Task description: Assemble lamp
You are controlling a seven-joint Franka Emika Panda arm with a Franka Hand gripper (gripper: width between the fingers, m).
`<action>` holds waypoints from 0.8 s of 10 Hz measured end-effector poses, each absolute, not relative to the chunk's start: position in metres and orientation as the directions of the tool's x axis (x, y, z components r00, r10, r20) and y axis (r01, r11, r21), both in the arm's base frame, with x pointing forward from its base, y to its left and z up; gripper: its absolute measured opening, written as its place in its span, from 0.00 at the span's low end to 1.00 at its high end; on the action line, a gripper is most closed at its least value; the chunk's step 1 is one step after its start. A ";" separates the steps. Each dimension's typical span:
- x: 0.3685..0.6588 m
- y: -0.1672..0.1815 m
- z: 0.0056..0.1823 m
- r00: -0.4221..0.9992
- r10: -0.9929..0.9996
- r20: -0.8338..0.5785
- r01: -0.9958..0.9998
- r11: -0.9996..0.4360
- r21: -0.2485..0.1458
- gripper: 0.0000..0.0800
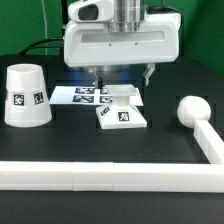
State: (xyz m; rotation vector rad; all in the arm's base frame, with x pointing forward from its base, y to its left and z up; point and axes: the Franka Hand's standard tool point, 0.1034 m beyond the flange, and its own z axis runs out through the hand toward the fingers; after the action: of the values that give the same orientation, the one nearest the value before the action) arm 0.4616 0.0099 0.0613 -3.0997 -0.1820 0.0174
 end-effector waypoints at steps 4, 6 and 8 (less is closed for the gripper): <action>0.456 0.008 0.047 0.992 0.128 -0.016 0.127 -0.991 -0.043 0.87; 0.456 0.012 0.047 0.991 0.136 -0.015 0.136 -0.990 -0.043 0.72; 0.456 0.012 0.047 0.991 0.136 -0.015 0.135 -0.990 -0.043 0.67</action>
Offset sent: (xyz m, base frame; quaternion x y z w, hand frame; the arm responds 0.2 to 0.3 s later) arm -0.0031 0.0004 -0.0057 -0.0065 0.0019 0.0112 0.9999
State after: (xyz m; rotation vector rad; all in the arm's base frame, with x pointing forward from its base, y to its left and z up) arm 0.4563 0.0117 0.0471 -3.0920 -0.2111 0.0280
